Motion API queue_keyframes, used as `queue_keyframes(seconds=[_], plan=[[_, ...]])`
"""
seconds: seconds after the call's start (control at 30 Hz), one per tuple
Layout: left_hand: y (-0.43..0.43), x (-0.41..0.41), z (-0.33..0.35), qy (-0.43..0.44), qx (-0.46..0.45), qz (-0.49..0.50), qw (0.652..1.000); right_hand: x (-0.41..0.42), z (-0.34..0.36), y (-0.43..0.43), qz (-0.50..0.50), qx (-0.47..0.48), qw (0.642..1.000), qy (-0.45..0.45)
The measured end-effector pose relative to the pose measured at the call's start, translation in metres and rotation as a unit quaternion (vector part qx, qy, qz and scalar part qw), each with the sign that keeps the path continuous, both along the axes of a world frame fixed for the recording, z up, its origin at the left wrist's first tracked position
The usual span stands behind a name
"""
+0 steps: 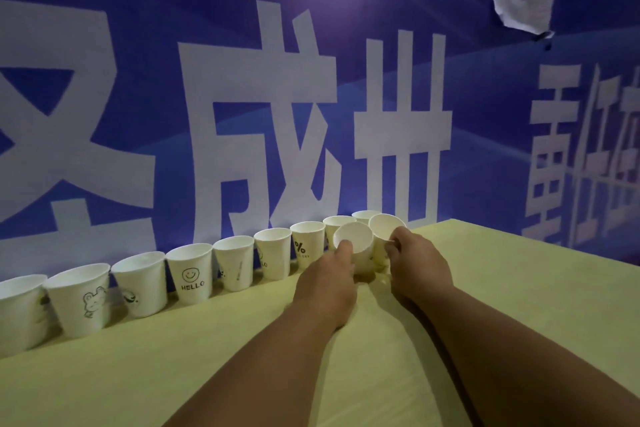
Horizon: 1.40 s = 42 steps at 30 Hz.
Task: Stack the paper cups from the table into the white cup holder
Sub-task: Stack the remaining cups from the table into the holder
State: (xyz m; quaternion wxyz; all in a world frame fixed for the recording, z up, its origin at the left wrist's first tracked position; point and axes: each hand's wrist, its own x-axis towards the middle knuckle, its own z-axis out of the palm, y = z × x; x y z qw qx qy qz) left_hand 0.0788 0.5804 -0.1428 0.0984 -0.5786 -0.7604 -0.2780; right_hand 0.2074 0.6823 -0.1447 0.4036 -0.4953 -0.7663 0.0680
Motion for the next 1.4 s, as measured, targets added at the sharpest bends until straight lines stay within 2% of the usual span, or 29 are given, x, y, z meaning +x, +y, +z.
queue_keyframes(seconds=[0.13, 0.47, 0.93, 1.23, 1.4], plan=[[-0.015, -0.004, 0.006, -0.005, 0.048, 0.021, 0.999, -0.002, 0.004, -0.018, 0.024, 0.017, 1.000, -0.007], [-0.130, -0.051, 0.027, -0.002, 0.116, 0.078, 0.990, -0.050, 0.037, -0.118, 0.152, 0.019, 0.984, 0.085], [-0.343, -0.146, 0.056, 0.050, 0.168, 0.141, 0.974, -0.157, 0.067, -0.295, 0.310, -0.058, 0.926, 0.206], [-0.444, -0.195, 0.071, 0.157, 0.202, 0.216, 0.942, -0.231, 0.081, -0.380, 0.386, -0.065, 0.889, 0.236], [-0.479, -0.231, 0.067, 0.145, 0.260, 0.258, 0.919, -0.265, 0.092, -0.412, 0.409, -0.072, 0.870, 0.266]])
